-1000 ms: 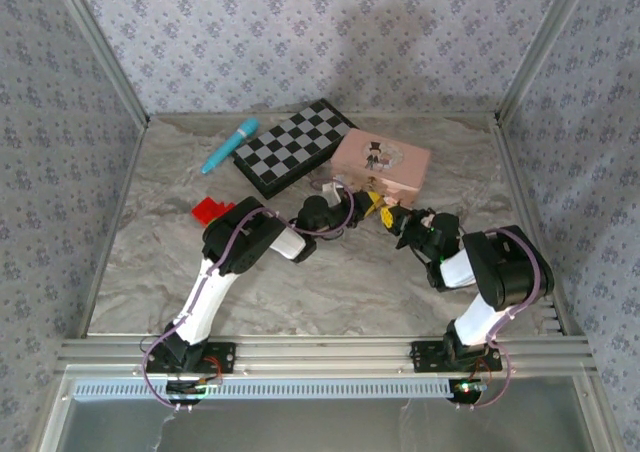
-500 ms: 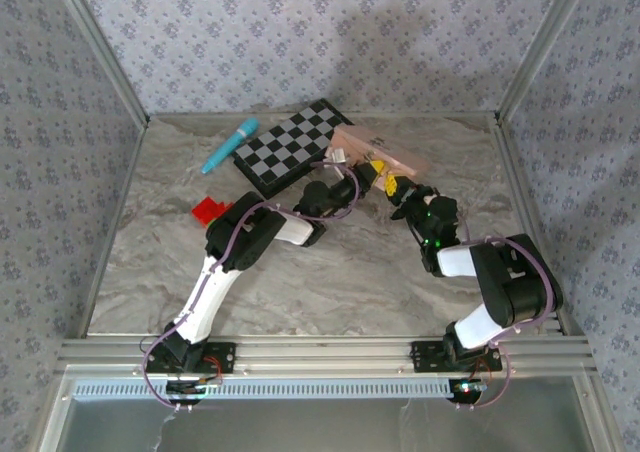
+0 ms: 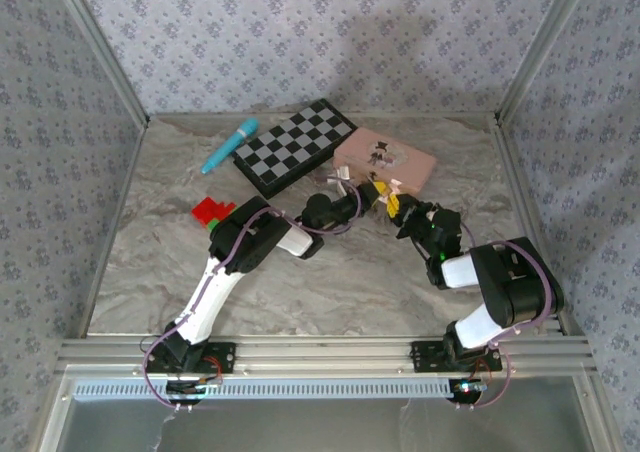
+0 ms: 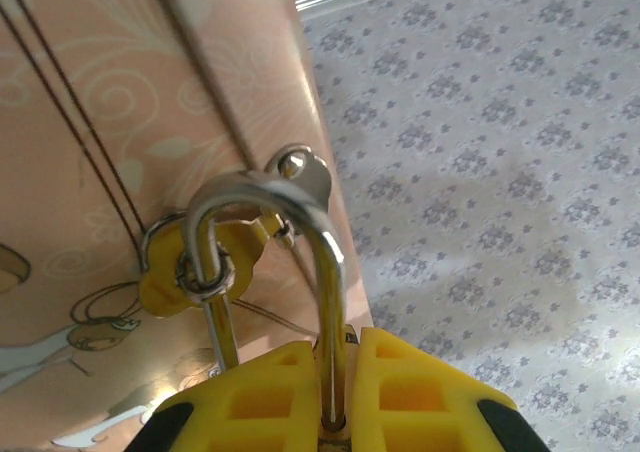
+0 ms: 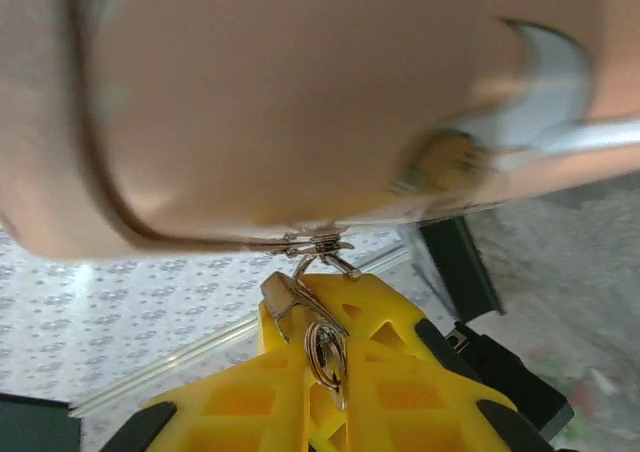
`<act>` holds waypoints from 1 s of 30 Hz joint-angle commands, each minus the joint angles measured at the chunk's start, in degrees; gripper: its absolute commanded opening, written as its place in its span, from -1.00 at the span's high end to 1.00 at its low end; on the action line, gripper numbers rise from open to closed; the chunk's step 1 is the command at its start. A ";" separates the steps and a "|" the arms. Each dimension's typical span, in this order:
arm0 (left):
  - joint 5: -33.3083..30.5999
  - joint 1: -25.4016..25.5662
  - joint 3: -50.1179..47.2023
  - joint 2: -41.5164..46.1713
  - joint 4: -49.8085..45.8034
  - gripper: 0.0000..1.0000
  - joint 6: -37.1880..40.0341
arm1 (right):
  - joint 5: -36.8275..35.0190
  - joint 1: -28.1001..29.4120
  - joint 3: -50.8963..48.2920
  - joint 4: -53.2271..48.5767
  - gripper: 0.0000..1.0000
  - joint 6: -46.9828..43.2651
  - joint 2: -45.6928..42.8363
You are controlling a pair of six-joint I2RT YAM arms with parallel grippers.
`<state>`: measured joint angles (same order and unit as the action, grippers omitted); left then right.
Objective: Unlock the padlock with the key
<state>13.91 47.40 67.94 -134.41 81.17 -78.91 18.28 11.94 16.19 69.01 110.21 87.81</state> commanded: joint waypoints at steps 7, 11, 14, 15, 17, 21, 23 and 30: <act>0.95 0.49 -4.00 3.28 -15.06 1.00 3.65 | 2.31 -2.67 0.63 -27.36 0.25 -28.07 -16.20; 0.00 0.50 -5.41 4.98 -21.73 1.00 4.68 | -4.69 -2.13 5.48 -55.27 0.16 -44.82 -29.35; -0.59 0.50 -5.99 5.69 -25.44 1.00 4.73 | -10.10 -1.50 7.89 -67.95 0.14 -52.48 -36.71; -0.47 0.46 -5.91 5.85 -26.59 1.00 4.79 | -11.13 -1.55 8.49 -70.96 0.14 -54.32 -38.57; -0.07 0.59 -5.80 6.29 -28.95 1.00 5.25 | -12.65 -1.32 9.72 -74.71 0.12 -56.81 -40.94; 0.15 0.61 -6.20 8.22 -35.41 0.95 7.16 | -14.46 -0.03 13.27 -80.82 0.07 -62.59 -41.92; 0.23 0.59 -6.58 9.17 -37.97 0.87 7.37 | -14.95 0.65 15.22 -83.15 0.04 -65.23 -41.18; 1.03 -0.70 -9.54 13.03 -40.87 0.29 8.36 | -18.84 7.77 24.38 -90.13 -0.04 -73.66 -33.94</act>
<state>14.50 47.59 60.75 -123.81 45.98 -71.48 3.07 17.17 36.53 -15.38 42.48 51.81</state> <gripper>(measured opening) 0.342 0.519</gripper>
